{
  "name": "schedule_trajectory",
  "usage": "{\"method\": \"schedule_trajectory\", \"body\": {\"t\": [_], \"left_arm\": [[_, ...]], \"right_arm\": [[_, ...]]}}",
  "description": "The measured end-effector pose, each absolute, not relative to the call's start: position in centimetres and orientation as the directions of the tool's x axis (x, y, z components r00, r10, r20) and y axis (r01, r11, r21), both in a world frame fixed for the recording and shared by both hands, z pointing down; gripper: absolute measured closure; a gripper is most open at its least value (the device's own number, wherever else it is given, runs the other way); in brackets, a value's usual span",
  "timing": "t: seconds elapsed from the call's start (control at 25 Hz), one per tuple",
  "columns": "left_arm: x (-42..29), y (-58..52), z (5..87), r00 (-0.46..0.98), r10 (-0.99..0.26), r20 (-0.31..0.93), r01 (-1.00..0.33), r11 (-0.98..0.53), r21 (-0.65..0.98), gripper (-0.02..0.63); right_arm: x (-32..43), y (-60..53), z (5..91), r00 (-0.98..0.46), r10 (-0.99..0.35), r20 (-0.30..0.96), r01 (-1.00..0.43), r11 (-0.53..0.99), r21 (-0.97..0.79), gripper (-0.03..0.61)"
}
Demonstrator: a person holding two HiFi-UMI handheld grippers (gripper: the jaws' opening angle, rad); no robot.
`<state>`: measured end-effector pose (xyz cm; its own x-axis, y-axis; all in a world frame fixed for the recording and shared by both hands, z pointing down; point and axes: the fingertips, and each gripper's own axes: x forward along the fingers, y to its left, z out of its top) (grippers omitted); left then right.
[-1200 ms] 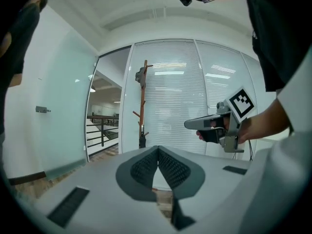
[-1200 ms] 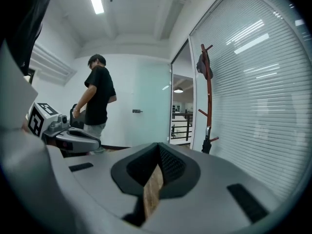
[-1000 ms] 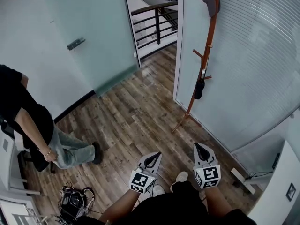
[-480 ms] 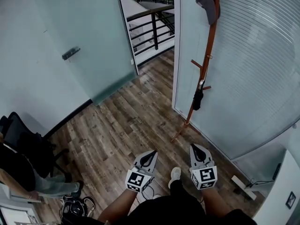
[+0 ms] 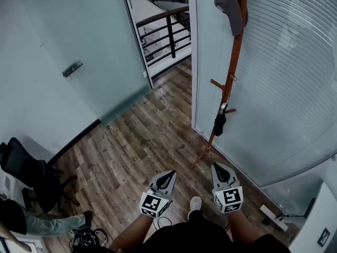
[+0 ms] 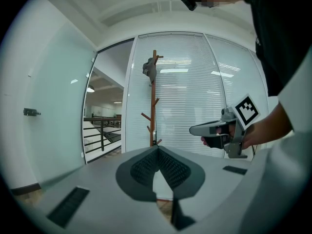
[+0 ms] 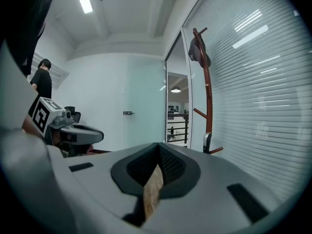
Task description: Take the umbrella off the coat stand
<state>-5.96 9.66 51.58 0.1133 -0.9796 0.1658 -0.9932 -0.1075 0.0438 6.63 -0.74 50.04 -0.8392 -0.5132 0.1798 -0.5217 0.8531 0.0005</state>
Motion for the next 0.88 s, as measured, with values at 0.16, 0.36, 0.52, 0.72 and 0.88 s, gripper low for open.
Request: {"method": "schedule_trajectory", "body": {"t": [0.16, 0.36, 0.52, 0.72, 0.88], "left_arm": [[-6.0, 6.5, 51.1, 0.123, -0.977, 0.172, -0.992, -0.118, 0.039, 0.600], [-5.7, 2.8, 50.7, 0.137, -0.977, 0.164, -0.991, -0.134, 0.030, 0.600], [-5.8, 0.0, 49.9, 0.142, -0.981, 0.136, -0.990, -0.137, 0.046, 0.600], [-5.0, -3.2, 49.7, 0.164, -0.977, 0.139, -0.986, -0.160, 0.044, 0.600], [-5.0, -5.1, 50.1, 0.182, -0.973, 0.144, -0.983, -0.177, 0.047, 0.600]], "right_arm": [[6.1, -3.6, 50.1, -0.842, -0.508, 0.180, -0.517, 0.856, -0.002, 0.572], [6.0, -7.1, 50.3, -0.847, -0.499, 0.181, -0.512, 0.858, -0.032, 0.572], [5.7, -9.7, 49.6, -0.864, -0.481, 0.149, -0.497, 0.863, -0.089, 0.572], [5.4, -11.5, 49.4, -0.873, -0.470, 0.127, -0.484, 0.866, -0.127, 0.572], [5.6, -12.7, 49.6, -0.866, -0.481, 0.136, -0.496, 0.860, -0.117, 0.572]]}}
